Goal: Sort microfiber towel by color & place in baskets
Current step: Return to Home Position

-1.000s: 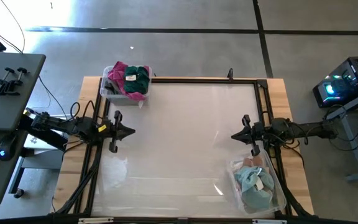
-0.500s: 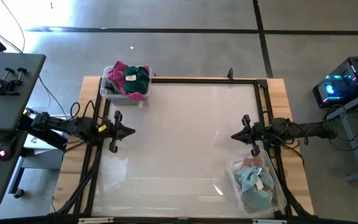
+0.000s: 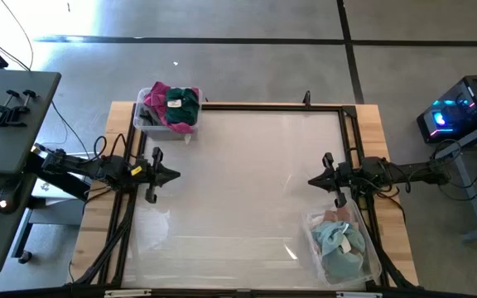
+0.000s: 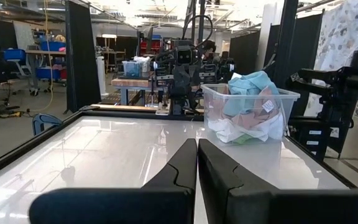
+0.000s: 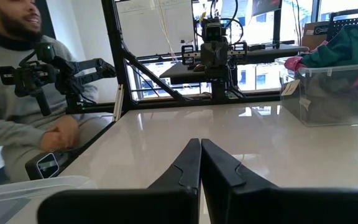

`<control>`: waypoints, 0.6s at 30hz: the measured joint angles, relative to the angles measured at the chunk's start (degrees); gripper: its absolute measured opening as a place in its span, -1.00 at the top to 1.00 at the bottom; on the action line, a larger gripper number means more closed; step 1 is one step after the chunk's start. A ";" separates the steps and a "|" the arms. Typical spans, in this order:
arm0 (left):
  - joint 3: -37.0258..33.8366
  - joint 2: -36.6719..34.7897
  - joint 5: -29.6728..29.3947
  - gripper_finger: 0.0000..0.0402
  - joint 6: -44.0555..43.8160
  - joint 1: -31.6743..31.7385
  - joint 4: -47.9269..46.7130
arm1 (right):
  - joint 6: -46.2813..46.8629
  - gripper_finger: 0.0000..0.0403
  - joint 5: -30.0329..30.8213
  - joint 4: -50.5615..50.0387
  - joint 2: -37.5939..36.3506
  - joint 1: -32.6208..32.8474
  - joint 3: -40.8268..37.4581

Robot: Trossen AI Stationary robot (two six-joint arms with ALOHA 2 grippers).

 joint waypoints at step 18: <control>0.00 0.00 -0.02 0.98 0.00 -0.01 0.01 | -0.01 1.00 0.02 0.00 0.00 0.00 0.00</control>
